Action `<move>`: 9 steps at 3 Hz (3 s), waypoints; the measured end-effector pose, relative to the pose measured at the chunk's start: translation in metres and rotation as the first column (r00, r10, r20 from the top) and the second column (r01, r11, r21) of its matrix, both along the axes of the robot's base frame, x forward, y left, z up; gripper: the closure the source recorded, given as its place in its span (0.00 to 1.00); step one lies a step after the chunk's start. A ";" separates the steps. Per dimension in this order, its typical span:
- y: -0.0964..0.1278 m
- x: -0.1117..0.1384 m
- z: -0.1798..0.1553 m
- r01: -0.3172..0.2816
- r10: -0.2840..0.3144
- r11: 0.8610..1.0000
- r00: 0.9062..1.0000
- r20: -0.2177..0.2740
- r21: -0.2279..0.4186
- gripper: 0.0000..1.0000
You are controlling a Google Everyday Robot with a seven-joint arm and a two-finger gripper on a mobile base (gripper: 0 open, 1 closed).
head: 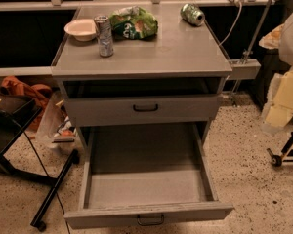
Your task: Place redbull can into middle drawer
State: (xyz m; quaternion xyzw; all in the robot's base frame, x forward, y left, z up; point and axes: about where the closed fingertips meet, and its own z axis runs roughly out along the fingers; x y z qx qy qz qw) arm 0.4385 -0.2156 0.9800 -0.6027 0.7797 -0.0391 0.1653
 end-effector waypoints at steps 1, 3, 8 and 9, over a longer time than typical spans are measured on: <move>0.000 0.000 0.000 0.000 0.000 1.000 1.000 0.000 0.000 0.00; 0.038 0.076 0.011 0.076 -0.093 0.979 0.992 0.081 0.189 0.00; 0.169 0.222 0.009 0.115 -0.236 0.807 0.962 0.138 0.579 0.00; 0.209 0.268 -0.010 0.119 -0.253 0.780 0.958 0.135 0.615 0.00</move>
Offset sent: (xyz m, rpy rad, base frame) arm 0.0553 0.0199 0.0073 0.1310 -0.0601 -0.0941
